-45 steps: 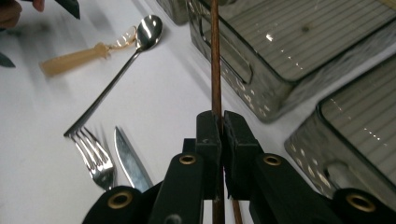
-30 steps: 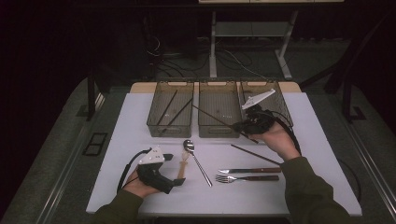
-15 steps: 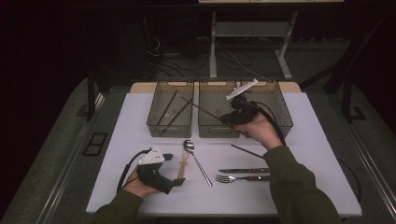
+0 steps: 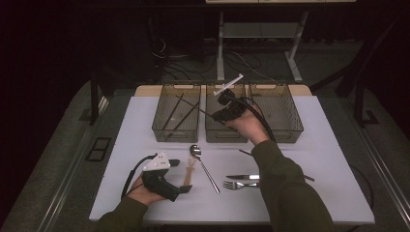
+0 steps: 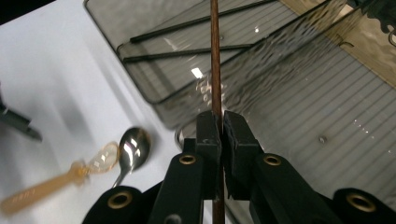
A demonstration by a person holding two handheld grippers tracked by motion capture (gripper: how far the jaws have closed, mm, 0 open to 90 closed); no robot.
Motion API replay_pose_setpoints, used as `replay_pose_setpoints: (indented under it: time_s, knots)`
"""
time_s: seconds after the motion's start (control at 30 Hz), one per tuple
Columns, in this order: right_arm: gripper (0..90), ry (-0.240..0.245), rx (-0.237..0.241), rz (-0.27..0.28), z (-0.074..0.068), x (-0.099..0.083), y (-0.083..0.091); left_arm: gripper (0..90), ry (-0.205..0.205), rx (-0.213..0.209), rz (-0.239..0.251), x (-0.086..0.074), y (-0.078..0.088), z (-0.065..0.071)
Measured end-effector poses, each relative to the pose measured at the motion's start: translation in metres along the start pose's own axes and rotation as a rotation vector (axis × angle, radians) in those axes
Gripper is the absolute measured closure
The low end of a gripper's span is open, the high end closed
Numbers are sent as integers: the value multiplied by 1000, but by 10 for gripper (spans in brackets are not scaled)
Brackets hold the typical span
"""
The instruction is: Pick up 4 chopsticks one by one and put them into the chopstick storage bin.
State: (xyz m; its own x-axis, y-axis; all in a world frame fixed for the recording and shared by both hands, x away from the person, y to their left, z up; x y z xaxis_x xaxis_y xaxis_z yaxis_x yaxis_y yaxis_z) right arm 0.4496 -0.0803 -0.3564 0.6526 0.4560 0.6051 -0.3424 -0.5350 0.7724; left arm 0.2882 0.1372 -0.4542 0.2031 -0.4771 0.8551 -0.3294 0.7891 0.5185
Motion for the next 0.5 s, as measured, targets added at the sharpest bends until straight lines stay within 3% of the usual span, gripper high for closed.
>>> replay_pose_setpoints:
  time_s: [0.37, 0.5]
  knots:
    - [855, -27, -35, -32, -6, 28, -33, 0, -6, -15, 2, 1, 0, 1]
    - [855, -49, -28, -43, -8, 35, -46, 0, -10, -19, 5, 1, 0, 1]
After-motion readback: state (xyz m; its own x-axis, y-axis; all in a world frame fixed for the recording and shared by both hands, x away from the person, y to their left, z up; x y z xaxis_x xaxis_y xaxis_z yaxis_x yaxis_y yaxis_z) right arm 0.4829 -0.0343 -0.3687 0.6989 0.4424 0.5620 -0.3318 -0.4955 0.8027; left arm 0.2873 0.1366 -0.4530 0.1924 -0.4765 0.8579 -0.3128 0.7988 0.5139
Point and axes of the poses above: each handheld gripper's, and its own axes: y roughly backward along the jaws, x roughly out of its top, z roughly to its right, the point moved 3 cm from there along -y, roughly forward along the jaws, and after that the axes turned 9 degrees about -y, right-handed, at the moved point
